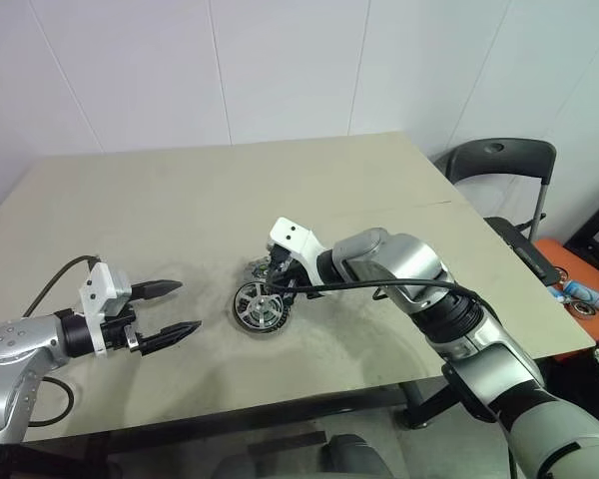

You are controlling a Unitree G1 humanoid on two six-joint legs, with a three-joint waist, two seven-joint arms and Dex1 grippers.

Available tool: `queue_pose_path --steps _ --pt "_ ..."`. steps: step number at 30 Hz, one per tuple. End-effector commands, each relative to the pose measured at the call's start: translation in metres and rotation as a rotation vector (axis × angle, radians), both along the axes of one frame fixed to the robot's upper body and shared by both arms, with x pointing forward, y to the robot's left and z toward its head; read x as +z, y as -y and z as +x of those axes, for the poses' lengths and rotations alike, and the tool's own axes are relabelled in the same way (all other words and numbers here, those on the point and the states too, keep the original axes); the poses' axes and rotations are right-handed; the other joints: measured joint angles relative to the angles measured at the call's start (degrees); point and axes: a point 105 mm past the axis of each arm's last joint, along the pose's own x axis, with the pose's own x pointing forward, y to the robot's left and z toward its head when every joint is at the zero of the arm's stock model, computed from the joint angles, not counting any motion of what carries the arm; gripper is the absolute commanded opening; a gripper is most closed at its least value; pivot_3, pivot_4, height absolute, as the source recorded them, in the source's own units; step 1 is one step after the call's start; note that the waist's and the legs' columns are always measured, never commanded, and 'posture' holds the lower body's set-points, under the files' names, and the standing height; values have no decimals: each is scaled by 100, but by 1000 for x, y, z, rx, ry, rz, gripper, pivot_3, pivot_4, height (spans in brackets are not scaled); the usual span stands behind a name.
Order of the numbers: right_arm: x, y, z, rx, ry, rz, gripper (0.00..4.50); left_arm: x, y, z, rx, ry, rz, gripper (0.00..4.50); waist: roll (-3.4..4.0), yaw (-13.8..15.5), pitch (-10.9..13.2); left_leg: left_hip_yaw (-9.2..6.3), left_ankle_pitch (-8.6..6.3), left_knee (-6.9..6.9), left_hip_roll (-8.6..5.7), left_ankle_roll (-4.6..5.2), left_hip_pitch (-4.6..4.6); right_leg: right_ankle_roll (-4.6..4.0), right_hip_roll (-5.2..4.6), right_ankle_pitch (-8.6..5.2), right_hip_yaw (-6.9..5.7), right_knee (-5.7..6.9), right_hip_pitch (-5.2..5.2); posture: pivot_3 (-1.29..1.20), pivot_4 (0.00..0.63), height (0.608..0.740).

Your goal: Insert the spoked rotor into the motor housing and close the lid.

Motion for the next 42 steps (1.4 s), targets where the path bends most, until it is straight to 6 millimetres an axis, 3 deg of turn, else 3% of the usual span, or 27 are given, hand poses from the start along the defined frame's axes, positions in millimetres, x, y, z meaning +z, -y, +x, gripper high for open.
queue_pose_path --steps 1,9,17,25,30,42 --pt "25 -4 -1 36 54 82 35 3 1 4 11 38 21 4500 0 -1 0 0 0 0 0 0 0 0 0 0 0 0 0 0 0 740" --pt "16 -31 -14 115 64 50 35 4 -3 3 12 23 12 4500 0 -11 0 0 0 0 2 0 2 0 2 0 0 6 -2 0 0 740" --pt "0 -46 -17 163 85 -22 35 3 -4 1 24 18 8 4500 -2 -5 -1 0 0 2 -3 -1 0 0 -5 0 -3 4 -1 0 0 740" --pt "-18 -37 -2 137 143 -140 35 2 -3 1 25 19 1 4500 -2 -6 -1 -1 1 2 -3 -2 1 -1 -4 0 -3 6 -1 0 0 740" --pt "-16 -28 1 126 143 -148 35 3 -3 1 20 20 -1 4500 -3 2 -2 -1 1 3 -4 -1 2 -1 -7 0 -4 6 1 0 0 740" --pt "-8 -23 -17 214 99 -135 35 4 -2 3 10 23 0 4500 -3 -3 -2 -3 1 4 -5 -1 2 -1 -7 0 -6 6 1 0 0 740"
